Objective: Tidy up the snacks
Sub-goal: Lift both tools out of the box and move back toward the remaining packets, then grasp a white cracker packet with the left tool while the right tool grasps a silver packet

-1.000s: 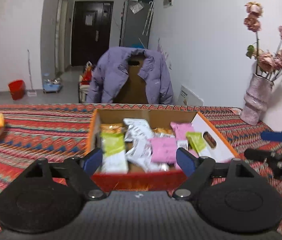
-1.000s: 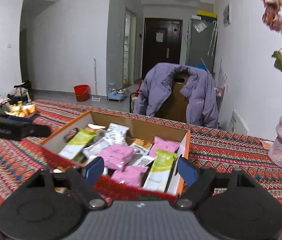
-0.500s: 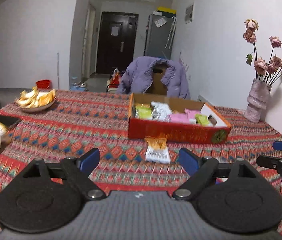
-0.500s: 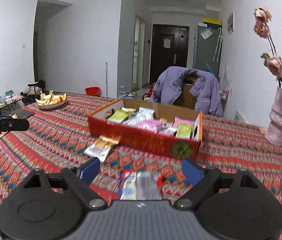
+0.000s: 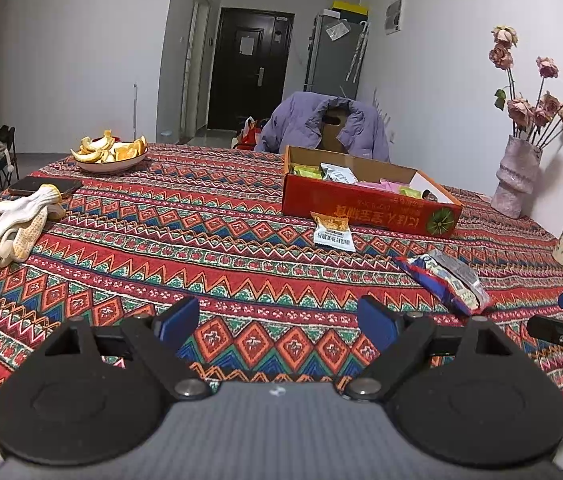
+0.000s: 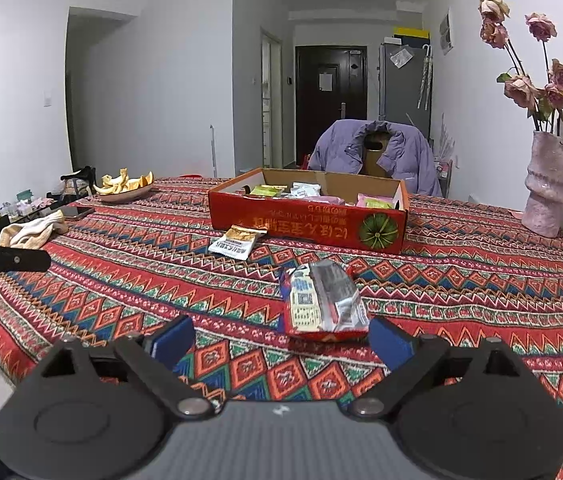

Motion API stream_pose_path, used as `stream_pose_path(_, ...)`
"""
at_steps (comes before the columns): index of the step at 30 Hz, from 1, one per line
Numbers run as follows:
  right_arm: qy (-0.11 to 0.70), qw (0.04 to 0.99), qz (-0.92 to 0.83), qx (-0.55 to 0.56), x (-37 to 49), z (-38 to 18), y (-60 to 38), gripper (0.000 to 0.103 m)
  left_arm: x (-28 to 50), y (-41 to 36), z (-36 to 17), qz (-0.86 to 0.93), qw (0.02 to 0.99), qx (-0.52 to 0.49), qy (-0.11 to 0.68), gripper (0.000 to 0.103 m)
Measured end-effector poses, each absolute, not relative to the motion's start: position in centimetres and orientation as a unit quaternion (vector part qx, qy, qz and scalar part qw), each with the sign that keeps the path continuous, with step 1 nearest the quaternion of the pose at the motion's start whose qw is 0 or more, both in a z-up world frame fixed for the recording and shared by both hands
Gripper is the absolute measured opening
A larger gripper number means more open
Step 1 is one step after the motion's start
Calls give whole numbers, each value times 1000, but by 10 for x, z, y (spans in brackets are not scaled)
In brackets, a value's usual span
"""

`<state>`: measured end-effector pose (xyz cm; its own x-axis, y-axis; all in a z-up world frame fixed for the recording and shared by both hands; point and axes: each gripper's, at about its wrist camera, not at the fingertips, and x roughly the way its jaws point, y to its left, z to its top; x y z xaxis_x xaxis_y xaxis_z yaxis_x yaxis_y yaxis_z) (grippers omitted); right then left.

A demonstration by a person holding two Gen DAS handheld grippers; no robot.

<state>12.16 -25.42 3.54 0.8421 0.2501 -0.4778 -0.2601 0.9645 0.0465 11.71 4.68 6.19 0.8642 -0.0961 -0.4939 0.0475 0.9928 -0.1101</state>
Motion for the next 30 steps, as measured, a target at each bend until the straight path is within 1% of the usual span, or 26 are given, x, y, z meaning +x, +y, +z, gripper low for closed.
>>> stream_pose_path(7, 256, 959, 122, -6, 124, 30, -254, 95, 115, 44, 52, -48, 961, -55, 268, 87)
stream_pose_path(15, 276, 954, 114, -5, 142, 20, -253, 95, 132, 37, 41, -58, 954, -49, 289, 87)
stream_pose_path(22, 294, 950, 104, -4, 187, 14, -254, 95, 178, 28, 38, -69, 948, -45, 307, 87)
stream_pose_path(30, 322, 941, 101, 3, 253, -8, -251, 93, 256, 3, 29, -94, 941, -28, 324, 87)
